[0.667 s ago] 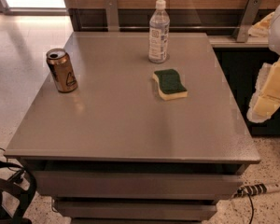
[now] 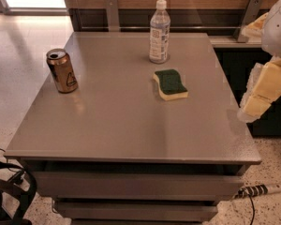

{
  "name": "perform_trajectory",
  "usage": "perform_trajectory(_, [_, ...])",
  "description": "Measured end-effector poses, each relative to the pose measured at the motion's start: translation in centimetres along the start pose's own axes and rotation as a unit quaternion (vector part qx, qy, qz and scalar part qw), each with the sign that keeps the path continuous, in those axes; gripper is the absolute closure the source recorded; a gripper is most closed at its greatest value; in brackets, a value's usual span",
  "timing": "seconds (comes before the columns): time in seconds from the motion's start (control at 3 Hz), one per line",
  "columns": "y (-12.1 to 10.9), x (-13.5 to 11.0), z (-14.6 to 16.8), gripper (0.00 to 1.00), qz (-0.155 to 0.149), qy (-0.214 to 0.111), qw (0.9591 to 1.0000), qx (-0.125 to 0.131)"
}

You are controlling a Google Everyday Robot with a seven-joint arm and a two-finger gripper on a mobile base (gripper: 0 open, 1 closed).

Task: Knock orange can over

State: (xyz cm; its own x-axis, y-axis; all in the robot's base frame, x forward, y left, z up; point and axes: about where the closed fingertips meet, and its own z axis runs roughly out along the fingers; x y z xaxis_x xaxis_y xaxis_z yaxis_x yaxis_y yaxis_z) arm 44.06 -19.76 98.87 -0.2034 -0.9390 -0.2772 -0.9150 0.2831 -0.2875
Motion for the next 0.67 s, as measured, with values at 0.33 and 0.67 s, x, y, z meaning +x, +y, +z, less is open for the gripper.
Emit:
perform_trajectory(0.33, [0.6, -1.9, 1.5, 0.00, 0.016, -0.056, 0.9983, -0.003])
perform_trajectory(0.67, [1.3, -5.4, 4.3, 0.00, 0.025, -0.144, 0.9891, -0.012])
